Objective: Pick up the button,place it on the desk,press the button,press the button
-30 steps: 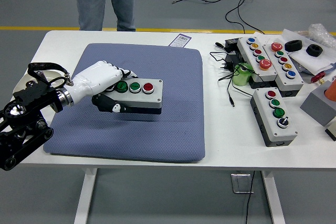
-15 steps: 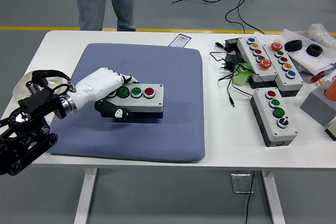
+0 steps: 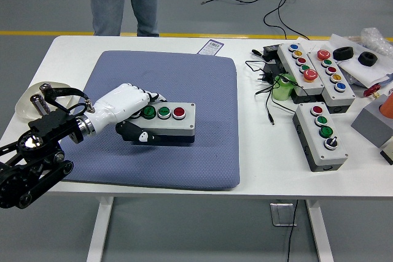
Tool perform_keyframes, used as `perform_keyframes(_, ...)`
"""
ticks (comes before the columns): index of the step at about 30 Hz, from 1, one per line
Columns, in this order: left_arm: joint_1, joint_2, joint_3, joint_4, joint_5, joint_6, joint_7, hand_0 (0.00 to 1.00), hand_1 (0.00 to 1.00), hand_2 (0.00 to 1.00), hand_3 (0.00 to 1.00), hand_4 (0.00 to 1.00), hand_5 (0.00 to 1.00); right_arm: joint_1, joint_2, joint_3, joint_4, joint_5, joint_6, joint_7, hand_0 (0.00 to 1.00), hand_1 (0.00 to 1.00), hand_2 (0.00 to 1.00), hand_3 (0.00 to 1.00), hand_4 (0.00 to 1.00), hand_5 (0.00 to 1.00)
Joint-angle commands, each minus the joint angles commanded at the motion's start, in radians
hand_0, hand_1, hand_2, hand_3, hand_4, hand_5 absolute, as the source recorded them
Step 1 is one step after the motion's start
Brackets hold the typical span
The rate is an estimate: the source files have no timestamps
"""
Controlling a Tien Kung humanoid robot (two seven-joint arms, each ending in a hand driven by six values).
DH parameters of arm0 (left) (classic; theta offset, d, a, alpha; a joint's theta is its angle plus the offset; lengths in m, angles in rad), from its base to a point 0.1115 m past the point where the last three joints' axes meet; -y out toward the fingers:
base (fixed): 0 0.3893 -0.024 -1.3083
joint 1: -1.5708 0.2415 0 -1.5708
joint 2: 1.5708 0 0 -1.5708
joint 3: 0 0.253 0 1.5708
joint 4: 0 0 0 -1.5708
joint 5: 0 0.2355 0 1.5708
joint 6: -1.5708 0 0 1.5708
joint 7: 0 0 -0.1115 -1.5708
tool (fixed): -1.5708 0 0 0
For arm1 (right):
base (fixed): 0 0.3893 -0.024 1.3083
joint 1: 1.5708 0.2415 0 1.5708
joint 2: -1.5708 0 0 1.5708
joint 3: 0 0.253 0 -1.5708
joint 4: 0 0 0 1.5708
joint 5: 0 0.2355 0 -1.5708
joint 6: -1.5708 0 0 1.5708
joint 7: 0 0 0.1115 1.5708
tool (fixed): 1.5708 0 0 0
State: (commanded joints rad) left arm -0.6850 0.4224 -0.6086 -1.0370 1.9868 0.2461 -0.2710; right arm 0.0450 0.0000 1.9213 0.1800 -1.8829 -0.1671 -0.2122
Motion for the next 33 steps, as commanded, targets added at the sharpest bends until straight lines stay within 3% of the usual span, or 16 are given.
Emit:
perform_keyframes(6, 0.0, -0.001, 0.007, 0.008, 0.003, -0.004, 0.006, 0.002, 0.002, 0.002, 0.258, 0.871, 0.234, 0.001, 0.0, -0.003, 0.0, 0.002, 0.0, -0.001, 0.541, 0.665, 0.717, 0.632, 0.32, 0.156)
perform_keyframes(7, 0.0, -0.001, 0.007, 0.007, 0.007, -0.006, 0.01, 0.051, 0.002, 0.047, 0.368, 0.877, 0.241, 0.001, 0.0, -0.003, 0.0, 0.002, 0.0, -0.001, 0.54, 0.665, 0.717, 0.633, 0.32, 0.156)
perform_keyframes(12, 0.002, 0.0, 0.003, -0.002, 0.037, -0.044, 0.036, 0.051, 0.002, 0.047, 0.368, 0.877, 0.241, 0.001, 0.0, -0.004, 0.0, 0.0, 0.001, -0.001, 0.54, 0.665, 0.717, 0.633, 0.32, 0.156)
perform_keyframes(13, 0.002, 0.0, 0.004, -0.004, 0.041, -0.052, 0.039, 0.121, 0.074, 0.129, 0.409, 0.915, 0.341, 0.001, 0.0, -0.003, 0.0, 0.0, 0.001, -0.001, 0.541, 0.664, 0.716, 0.633, 0.319, 0.154)
perform_keyframes(18, 0.004, 0.0, 0.006, -0.009, 0.057, -0.093, 0.053, 0.121, 0.074, 0.129, 0.409, 0.915, 0.341, 0.001, 0.0, -0.002, 0.0, -0.003, 0.001, 0.0, 0.541, 0.664, 0.716, 0.633, 0.319, 0.154)
perform_keyframes(19, 0.004, 0.0, 0.005, -0.01, 0.059, -0.101, 0.056, 0.257, 0.255, 0.315, 0.573, 0.931, 0.405, 0.0, 0.0, -0.002, 0.0, -0.003, 0.001, 0.0, 0.54, 0.664, 0.717, 0.633, 0.32, 0.154)
perform_keyframes(24, 0.009, 0.006, -0.006, -0.024, 0.059, -0.145, 0.071, 0.257, 0.255, 0.315, 0.573, 0.931, 0.405, 0.001, 0.0, -0.005, 0.0, -0.003, 0.001, -0.001, 0.54, 0.664, 0.717, 0.633, 0.32, 0.154)
perform_keyframes(25, 0.01, 0.008, -0.008, -0.029, 0.056, -0.157, 0.075, 0.566, 0.39, 0.412, 0.773, 0.946, 0.443, 0.001, 0.0, -0.005, 0.0, -0.003, 0.001, -0.001, 0.54, 0.664, 0.716, 0.633, 0.32, 0.153)
perform_keyframes(30, 0.013, 0.015, -0.018, -0.051, 0.049, -0.185, 0.087, 0.566, 0.39, 0.412, 0.773, 0.946, 0.443, 0.001, 0.0, -0.005, 0.0, -0.002, 0.002, -0.001, 0.54, 0.664, 0.716, 0.633, 0.32, 0.153)
perform_keyframes(31, 0.014, 0.015, -0.02, -0.053, 0.047, -0.186, 0.088, 0.839, 0.726, 0.76, 0.913, 0.958, 0.467, 0.001, 0.0, -0.005, 0.0, -0.003, 0.002, -0.001, 0.54, 0.664, 0.716, 0.632, 0.319, 0.154)
perform_keyframes(33, 0.017, 0.017, -0.027, -0.06, 0.04, -0.186, 0.09, 0.839, 0.726, 0.76, 0.913, 0.958, 0.467, 0.0, 0.0, -0.004, 0.0, -0.004, 0.002, -0.001, 0.54, 0.664, 0.716, 0.632, 0.319, 0.154)
